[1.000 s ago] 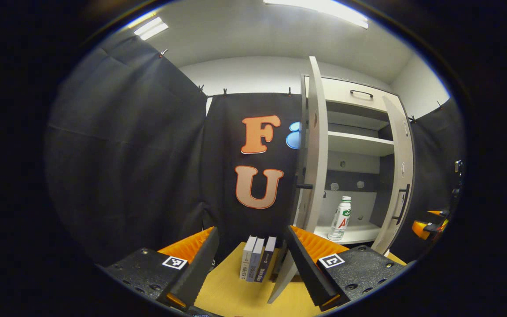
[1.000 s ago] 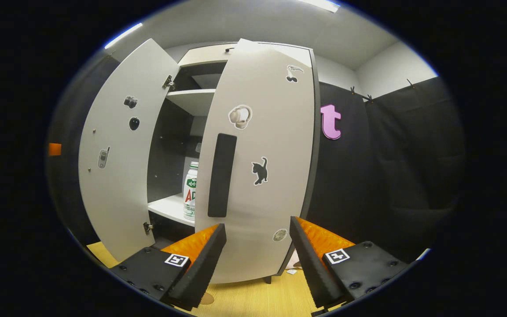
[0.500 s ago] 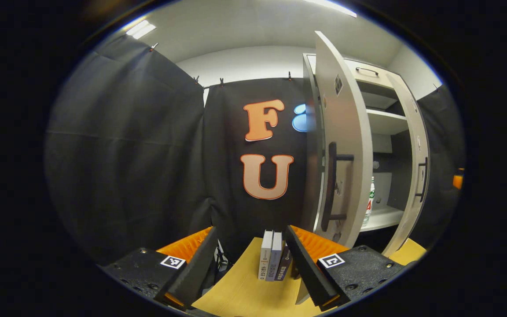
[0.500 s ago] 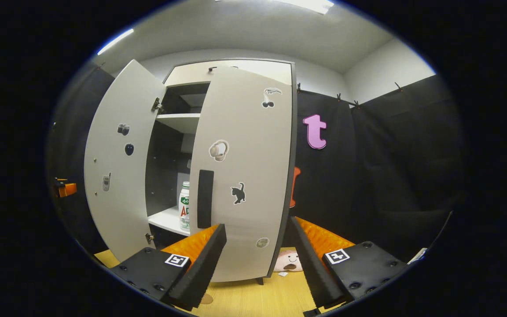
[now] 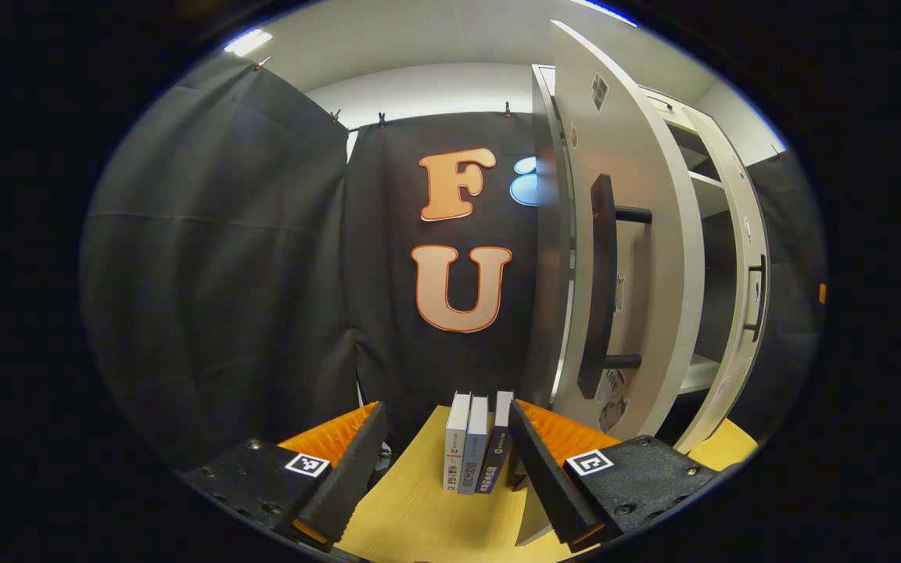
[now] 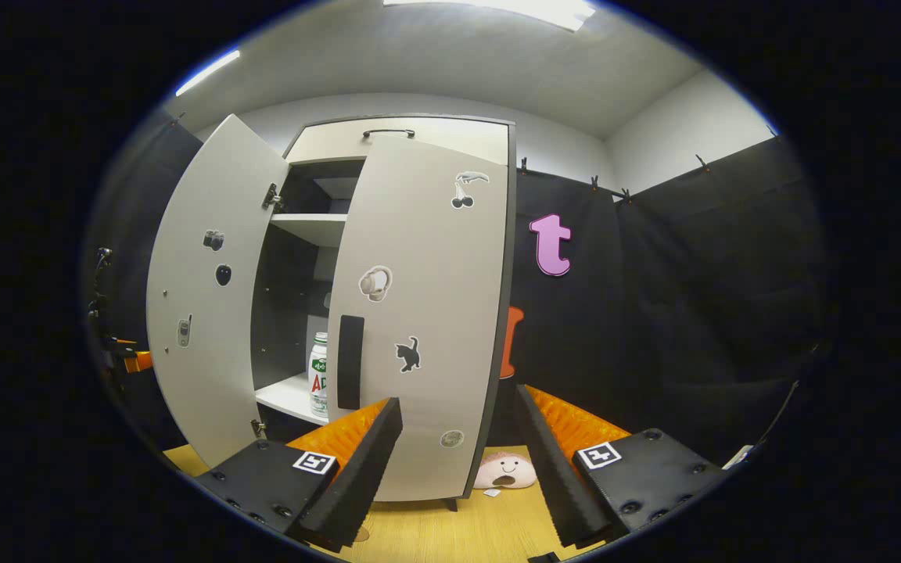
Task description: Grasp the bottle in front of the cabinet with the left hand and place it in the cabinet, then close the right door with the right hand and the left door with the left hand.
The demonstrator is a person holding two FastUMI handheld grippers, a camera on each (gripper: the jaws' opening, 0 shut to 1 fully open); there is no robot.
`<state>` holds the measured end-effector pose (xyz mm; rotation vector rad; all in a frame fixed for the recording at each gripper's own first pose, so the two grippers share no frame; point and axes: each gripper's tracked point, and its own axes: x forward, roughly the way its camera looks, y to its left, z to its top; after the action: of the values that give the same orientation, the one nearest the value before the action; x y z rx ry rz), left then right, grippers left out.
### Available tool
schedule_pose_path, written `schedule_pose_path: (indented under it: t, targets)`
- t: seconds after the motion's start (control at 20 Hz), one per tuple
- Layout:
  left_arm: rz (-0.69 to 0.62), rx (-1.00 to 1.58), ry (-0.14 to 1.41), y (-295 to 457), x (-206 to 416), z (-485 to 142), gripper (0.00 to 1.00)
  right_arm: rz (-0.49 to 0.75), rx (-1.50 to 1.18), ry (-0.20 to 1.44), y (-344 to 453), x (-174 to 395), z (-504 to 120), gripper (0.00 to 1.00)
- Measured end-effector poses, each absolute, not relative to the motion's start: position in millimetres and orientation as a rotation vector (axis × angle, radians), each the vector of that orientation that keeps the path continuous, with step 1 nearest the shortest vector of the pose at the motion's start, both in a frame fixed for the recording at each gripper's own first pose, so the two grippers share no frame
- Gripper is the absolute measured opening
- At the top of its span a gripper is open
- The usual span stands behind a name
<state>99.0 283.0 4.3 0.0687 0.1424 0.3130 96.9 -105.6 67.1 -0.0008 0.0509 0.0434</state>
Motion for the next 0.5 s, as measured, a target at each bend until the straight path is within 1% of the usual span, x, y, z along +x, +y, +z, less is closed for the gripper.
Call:
schedule_pose_path:
  t: [0.1,0.2,0.4,0.5]
  targets:
    - [0.302,0.073,0.155,280,103,-1,0.93,0.051,0.005,0.050,-104,100,67,0.96]
    - [0.285,0.086,0.166,273,108,-6,0.95,0.053,0.006,0.048,-103,103,66,0.96]
    - [0.254,0.121,0.184,256,117,-16,0.95,0.059,0.010,0.058,-100,111,60,0.96]
    - [0.260,0.141,0.188,258,117,-17,0.92,0.062,0.007,0.059,-98,114,58,0.96]
